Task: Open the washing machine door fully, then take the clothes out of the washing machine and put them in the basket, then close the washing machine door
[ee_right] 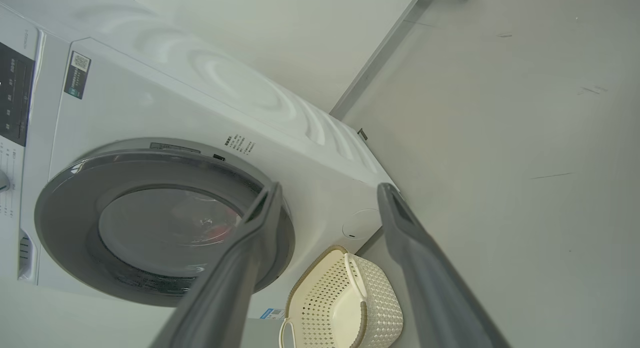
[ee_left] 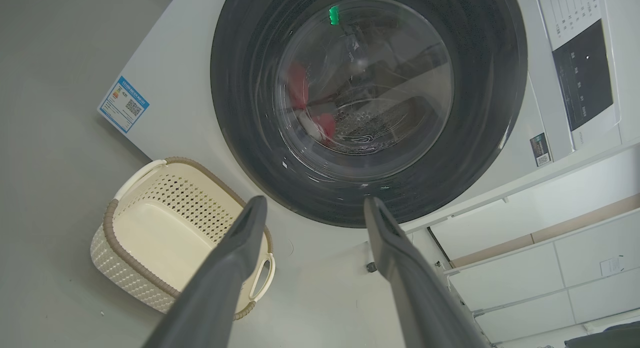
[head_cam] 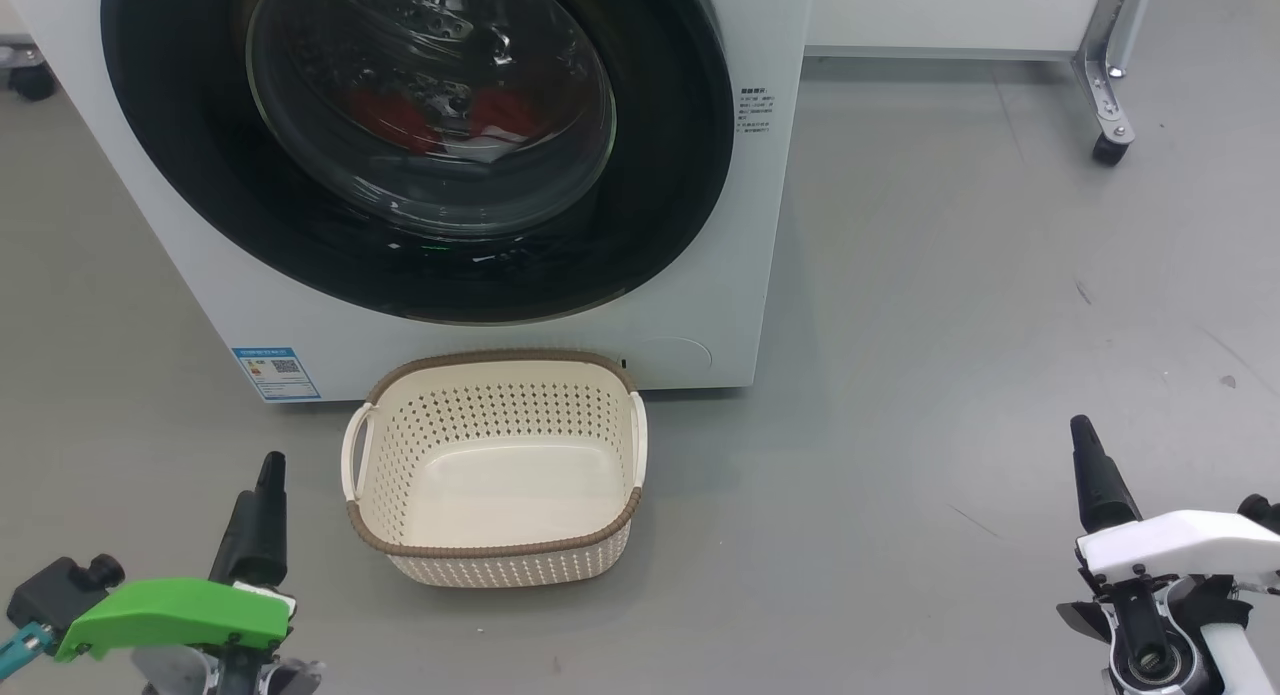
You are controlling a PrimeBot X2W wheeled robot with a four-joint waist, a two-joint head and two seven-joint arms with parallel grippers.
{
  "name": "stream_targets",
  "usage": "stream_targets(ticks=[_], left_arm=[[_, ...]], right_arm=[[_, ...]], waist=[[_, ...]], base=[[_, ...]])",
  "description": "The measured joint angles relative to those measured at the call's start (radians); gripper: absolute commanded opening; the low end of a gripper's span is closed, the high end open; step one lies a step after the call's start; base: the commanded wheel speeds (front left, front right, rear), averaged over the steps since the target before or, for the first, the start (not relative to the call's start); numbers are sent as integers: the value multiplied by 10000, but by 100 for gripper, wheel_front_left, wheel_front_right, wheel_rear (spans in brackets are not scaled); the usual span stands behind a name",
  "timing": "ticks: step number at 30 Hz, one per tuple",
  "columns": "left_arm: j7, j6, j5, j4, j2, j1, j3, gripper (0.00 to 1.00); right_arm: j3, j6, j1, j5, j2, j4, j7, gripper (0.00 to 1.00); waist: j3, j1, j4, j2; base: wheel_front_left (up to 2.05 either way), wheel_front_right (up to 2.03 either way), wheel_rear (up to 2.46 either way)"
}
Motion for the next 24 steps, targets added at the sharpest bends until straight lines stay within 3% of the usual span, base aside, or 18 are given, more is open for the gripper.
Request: stream_targets(ticks=[24], left_arm=[[-872, 763, 4435, -58, 579, -384, -1682, 100]], right_arm=[[1647, -796, -467, -4268, -428, -21, -846, 100]], waist=[[-52, 0, 40, 0]], base=[[0, 0, 0]])
